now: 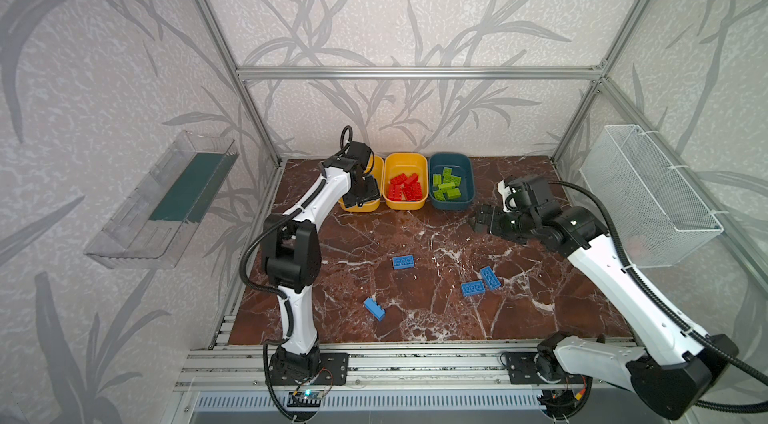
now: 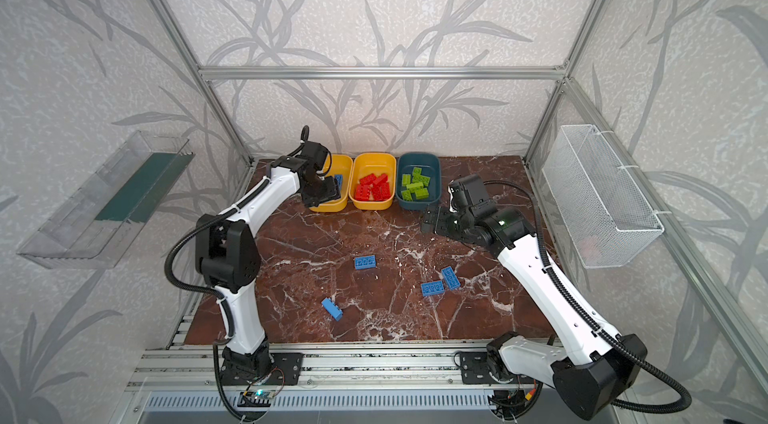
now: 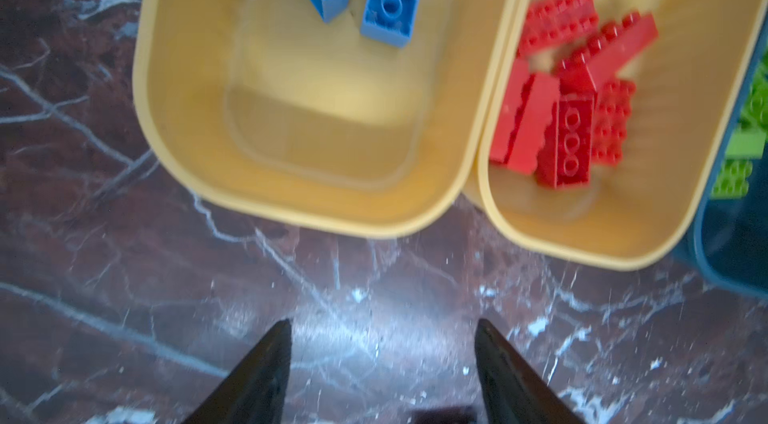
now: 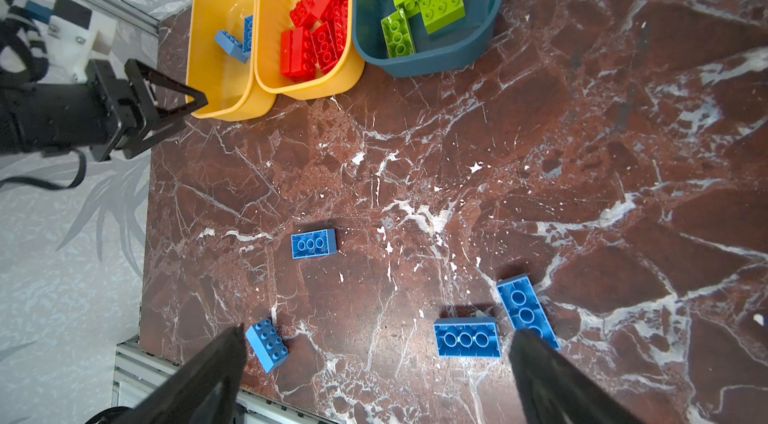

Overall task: Sort the legos into containers by color
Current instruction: 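Grasp a blue brick with the left gripper while the right gripper shifts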

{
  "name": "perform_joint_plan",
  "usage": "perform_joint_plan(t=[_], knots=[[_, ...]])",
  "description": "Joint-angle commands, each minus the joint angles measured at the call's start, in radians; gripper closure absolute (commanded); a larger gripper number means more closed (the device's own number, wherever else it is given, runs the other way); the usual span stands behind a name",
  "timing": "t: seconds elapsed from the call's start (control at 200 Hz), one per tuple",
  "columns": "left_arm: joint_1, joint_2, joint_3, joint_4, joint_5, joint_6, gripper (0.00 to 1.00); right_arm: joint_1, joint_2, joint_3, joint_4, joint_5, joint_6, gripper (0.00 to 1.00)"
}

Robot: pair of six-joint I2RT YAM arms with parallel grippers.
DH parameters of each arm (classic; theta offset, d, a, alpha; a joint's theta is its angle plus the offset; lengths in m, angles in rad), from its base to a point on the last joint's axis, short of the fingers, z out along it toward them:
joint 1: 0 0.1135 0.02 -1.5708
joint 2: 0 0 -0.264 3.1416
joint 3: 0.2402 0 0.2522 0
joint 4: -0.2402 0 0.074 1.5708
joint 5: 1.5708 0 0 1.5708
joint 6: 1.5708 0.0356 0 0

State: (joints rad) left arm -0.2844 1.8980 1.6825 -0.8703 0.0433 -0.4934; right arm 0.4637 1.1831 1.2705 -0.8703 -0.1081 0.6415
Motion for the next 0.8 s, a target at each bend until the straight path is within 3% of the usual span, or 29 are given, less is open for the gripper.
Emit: perform_joint_plan(t=[0.0,0.11,0.235,0.36,0.57,0.795], knots=[[-0.049,-0.131,-0.139,0.054,-0.074,0.092,0.29,-0.001,-0.053,-0.035,-0.041,-0.032,0.025,0.01],[-0.103,-0.248,-0.260,0.078,-0.071,0.147,0.28,0.000,-0.103,-0.069,-0.058,-0.048,0.023,0.01],[-0.130,-0.324,-0.345,0.081,0.055,0.229,0.25,0.002,-0.159,-0.111,-0.083,-0.068,0.039,0.01],[-0.171,-0.361,-0.396,0.083,0.112,0.280,0.24,0.007,-0.249,-0.174,-0.093,-0.079,0.085,0.01],[-0.269,-0.354,-0.471,0.127,0.111,0.369,0.21,0.012,-0.398,-0.252,-0.149,-0.059,0.140,0.01],[-0.327,-0.286,-0.516,0.203,0.092,0.409,0.12,0.012,-0.432,-0.245,-0.209,-0.035,0.133,0.01]])
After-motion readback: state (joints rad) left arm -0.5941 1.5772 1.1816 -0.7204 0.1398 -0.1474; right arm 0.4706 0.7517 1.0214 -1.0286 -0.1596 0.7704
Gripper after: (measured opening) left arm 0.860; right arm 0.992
